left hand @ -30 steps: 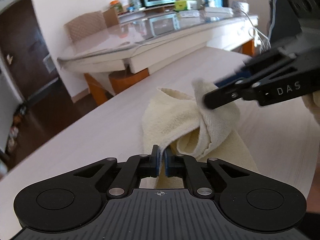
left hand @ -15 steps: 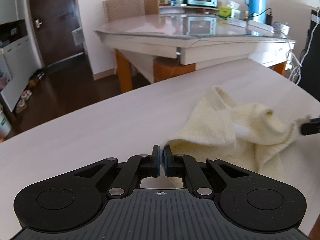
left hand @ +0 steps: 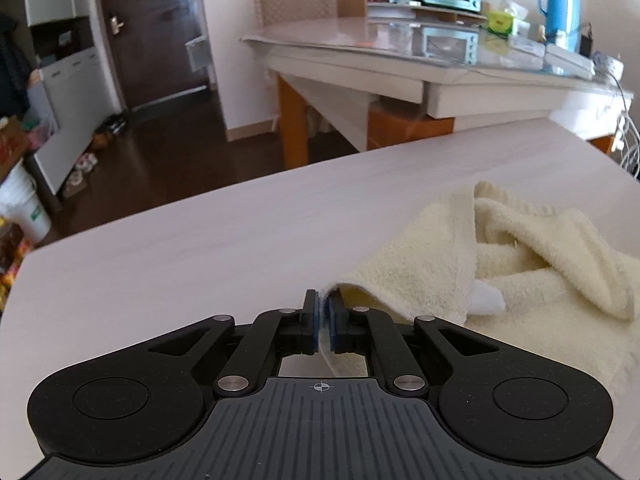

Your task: Fold towel

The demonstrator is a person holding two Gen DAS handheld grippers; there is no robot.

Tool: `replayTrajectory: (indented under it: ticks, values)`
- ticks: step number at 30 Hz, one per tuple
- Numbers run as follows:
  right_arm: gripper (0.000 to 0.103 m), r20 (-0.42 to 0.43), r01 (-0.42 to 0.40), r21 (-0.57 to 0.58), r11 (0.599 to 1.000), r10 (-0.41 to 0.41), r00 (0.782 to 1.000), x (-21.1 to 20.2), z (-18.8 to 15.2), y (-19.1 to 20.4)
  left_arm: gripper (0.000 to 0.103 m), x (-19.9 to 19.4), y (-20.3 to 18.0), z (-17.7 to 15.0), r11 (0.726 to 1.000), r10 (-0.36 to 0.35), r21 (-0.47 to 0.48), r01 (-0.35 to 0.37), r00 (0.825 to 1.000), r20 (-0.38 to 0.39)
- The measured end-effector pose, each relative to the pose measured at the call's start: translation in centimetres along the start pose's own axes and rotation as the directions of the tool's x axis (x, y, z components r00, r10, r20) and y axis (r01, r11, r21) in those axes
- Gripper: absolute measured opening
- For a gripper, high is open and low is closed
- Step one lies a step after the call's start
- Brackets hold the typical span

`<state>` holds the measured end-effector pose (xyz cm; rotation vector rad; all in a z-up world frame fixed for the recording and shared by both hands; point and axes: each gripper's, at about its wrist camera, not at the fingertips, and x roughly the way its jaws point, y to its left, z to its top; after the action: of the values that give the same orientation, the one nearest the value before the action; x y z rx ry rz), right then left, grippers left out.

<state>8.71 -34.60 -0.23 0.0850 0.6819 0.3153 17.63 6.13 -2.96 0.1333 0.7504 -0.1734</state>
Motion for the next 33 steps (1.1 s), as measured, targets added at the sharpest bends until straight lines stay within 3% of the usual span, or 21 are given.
replayTrajectory:
  ticks: [4,6,7,8,13,17,21,23,28,33]
  values:
    - [0.021,0.021,-0.091,0.004,0.996,0.091,0.996,0.8,1.4,1.2,0.011,-1.2,-0.5,-0.2,1.000,-0.009,0.020,0.008,1.000,0.014]
    - [0.030,0.018,-0.138,0.009,0.990,0.138,0.990,1.6,2.3,1.9,0.012,-2.1,-1.0,-0.5,1.000,-0.017,0.026,0.016,1.000,0.023]
    - [0.040,0.012,-0.171,0.000,0.985,0.171,0.985,2.4,2.9,2.6,0.014,-2.2,-1.2,-0.5,0.999,-0.024,0.029,0.023,0.999,0.025]
    - [0.042,0.002,-0.197,-0.019,0.980,0.197,0.980,3.0,3.2,3.3,0.015,-3.4,-1.9,-1.0,0.997,-0.063,0.046,0.061,0.997,0.034]
    - [0.040,-0.054,-0.229,-0.120,0.966,0.224,0.973,5.2,3.1,6.3,0.019,-5.3,-5.0,-2.9,0.973,-0.196,0.123,0.196,0.981,-0.006]
    - [0.040,-0.078,-0.205,-0.200,0.958,0.193,0.978,6.3,2.6,7.8,0.024,-5.5,-6.8,-4.4,0.956,-0.245,0.155,0.248,0.969,-0.038]
    - [0.040,-0.073,-0.145,-0.277,0.950,0.130,0.989,6.5,1.9,8.3,0.029,-5.8,-7.0,-4.9,0.957,-0.226,0.181,0.228,0.974,-0.027]
    - [0.041,-0.066,-0.122,-0.275,0.954,0.108,0.992,6.2,1.7,7.9,0.040,-5.7,-6.4,-5.1,0.960,-0.194,0.200,0.194,0.981,-0.020]
    - [0.043,-0.071,-0.084,-0.249,0.965,0.069,0.995,5.2,1.3,6.9,0.041,-5.7,-4.4,-5.1,0.967,-0.166,0.191,0.169,0.986,-0.030]
    - [0.042,-0.057,-0.112,-0.167,0.980,0.104,0.993,5.6,2.6,6.0,0.041,-6.0,-3.8,-4.9,0.970,-0.118,0.209,0.122,0.992,-0.035]
